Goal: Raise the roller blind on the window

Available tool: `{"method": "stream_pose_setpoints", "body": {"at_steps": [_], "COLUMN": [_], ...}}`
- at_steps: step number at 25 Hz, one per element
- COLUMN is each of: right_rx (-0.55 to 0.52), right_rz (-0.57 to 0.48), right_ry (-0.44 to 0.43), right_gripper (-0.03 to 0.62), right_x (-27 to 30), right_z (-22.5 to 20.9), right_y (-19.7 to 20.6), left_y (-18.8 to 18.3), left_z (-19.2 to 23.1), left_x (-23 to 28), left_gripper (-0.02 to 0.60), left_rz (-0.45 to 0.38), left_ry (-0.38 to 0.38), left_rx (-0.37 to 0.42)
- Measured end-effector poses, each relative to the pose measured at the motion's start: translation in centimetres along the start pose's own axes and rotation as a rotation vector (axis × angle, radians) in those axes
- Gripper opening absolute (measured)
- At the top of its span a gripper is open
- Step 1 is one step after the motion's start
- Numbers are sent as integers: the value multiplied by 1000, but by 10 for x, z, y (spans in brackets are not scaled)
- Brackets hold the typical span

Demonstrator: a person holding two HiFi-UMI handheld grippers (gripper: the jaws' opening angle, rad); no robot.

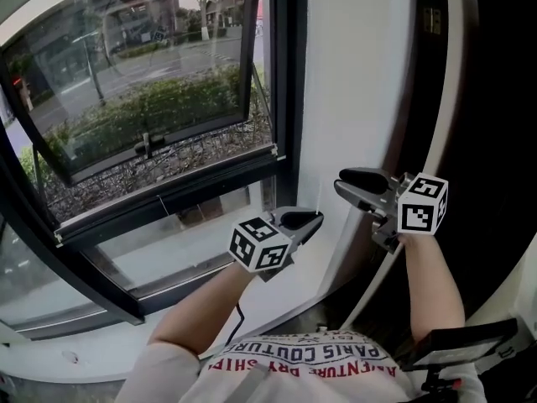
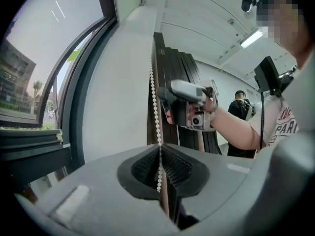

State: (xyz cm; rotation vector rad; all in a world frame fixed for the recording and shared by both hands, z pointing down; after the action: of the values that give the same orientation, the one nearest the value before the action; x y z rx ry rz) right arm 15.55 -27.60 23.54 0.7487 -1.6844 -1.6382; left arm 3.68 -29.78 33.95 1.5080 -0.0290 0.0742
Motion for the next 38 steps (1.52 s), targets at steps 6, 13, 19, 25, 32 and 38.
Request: {"method": "stream_pose_setpoints", "body": {"at_steps": [6,13,19,25,32,38], "right_rx": [-6,85,39,20,-42,-63], "right_rz": [-81,-102,-81,-6,97,211], "right_ry": [-8,24,66,113,142,144], "right_gripper": [144,18,12,11,9,9], "right_x": [21,30,29,33,40,45], "right_z": [10,7,4,-1,4,12], "right_y": [-58,-70,-57,-13,45,97], "left_y": [-2,-1,11,53,108,159], "left_z": [-13,-13,-13,-1,0,1], "left_x": [6,9,16,22,33,31], "left_gripper": [20,20,20,19,18,18], "left_rz": [-9,1,52,142,256,368], "left_ry": [29,17,12,-16,-33,-38], "left_rx": [-13,-11,7,-27,-29,-67]}}
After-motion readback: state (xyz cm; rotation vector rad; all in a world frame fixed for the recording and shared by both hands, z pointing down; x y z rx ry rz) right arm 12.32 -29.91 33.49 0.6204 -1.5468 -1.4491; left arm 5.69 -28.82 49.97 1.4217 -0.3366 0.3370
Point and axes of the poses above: the fingertips, and each gripper's own axes: x forward along the fingers, z to its left, y out of its underside, the point moved 6 cm from there along -x, backward along the fingers, and after that the axes turned 15 degrees about y, right-handed, at the moved point
